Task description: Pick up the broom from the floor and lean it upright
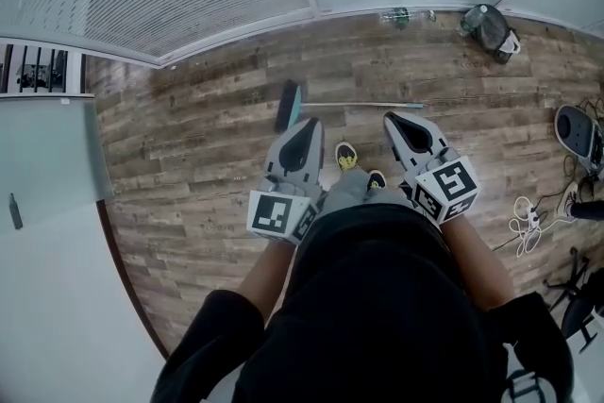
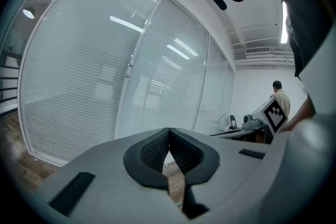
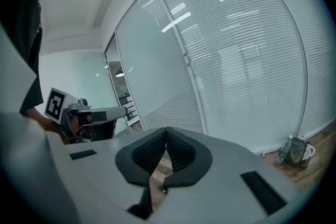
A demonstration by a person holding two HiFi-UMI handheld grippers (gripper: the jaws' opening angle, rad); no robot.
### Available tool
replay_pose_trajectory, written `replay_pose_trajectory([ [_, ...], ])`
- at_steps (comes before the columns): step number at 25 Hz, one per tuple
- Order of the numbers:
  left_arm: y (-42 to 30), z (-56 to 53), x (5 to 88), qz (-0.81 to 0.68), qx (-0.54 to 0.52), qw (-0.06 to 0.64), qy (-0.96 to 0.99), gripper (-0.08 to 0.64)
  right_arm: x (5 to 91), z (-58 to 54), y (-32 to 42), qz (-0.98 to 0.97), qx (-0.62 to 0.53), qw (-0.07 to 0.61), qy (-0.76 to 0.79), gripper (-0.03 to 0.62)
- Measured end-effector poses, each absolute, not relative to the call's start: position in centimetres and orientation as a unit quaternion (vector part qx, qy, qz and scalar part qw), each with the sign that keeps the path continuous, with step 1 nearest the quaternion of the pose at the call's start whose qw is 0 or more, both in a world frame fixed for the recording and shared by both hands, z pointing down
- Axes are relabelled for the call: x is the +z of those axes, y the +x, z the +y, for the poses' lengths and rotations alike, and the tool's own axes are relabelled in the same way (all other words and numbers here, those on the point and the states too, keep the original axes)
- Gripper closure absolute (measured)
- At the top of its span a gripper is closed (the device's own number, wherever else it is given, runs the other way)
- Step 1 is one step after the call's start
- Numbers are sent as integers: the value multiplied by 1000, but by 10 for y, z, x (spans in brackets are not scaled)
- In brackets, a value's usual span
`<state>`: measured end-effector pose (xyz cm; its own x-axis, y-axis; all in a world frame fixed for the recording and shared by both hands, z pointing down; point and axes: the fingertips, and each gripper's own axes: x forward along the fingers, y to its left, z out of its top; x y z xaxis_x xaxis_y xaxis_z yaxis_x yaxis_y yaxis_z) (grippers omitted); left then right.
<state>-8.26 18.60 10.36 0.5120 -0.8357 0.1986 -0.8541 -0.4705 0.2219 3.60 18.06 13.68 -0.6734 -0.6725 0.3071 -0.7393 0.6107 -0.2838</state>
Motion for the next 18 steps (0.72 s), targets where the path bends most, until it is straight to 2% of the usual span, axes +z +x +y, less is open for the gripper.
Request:
replay_pose_trajectory([
  [18, -97, 117, 137, -459, 65, 159, 871, 538, 159, 112, 32, -872, 219, 106, 424, 574],
])
